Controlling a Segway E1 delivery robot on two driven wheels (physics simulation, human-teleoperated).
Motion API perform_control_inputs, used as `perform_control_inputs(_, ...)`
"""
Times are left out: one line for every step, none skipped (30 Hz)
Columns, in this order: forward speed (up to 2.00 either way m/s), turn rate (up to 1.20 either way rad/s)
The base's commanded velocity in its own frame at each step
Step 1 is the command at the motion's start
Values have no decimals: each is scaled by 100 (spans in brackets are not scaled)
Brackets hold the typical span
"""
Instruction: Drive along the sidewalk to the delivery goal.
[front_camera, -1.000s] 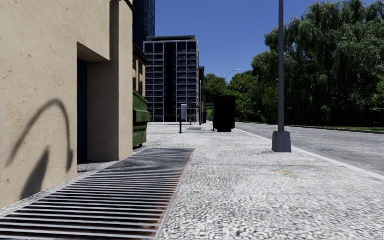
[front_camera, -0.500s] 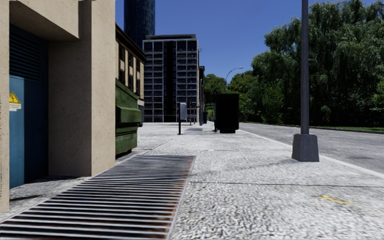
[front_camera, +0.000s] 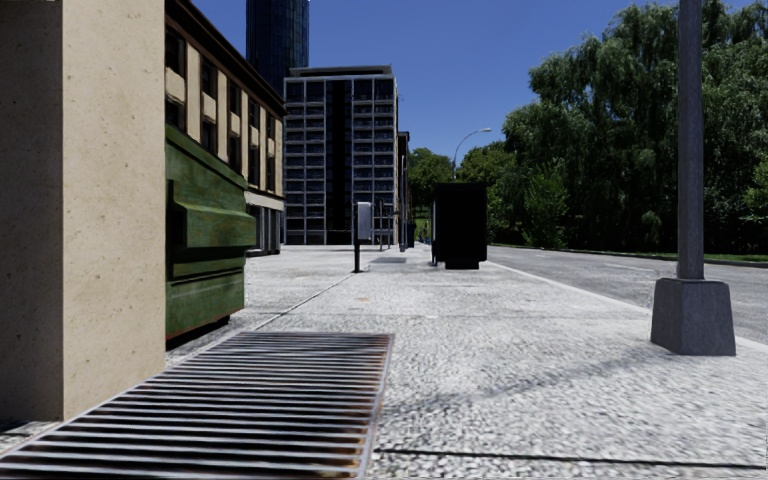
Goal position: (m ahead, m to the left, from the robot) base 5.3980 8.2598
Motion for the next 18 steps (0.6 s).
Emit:
perform_control_inputs(200, 0)
perform_control_inputs(200, 0)
perform_control_inputs(200, 0)
perform_control_inputs(200, 0)
perform_control_inputs(200, 0)
perform_control_inputs(200, 0)
perform_control_inputs(200, 0)
perform_control_inputs(200, 0)
perform_control_inputs(200, 0)
perform_control_inputs(200, 0)
perform_control_inputs(200, 0)
perform_control_inputs(200, 0)
perform_control_inputs(200, 0)
perform_control_inputs(200, 0)
perform_control_inputs(200, 0)
perform_control_inputs(200, 0)
perform_control_inputs(200, 0)
perform_control_inputs(200, 0)
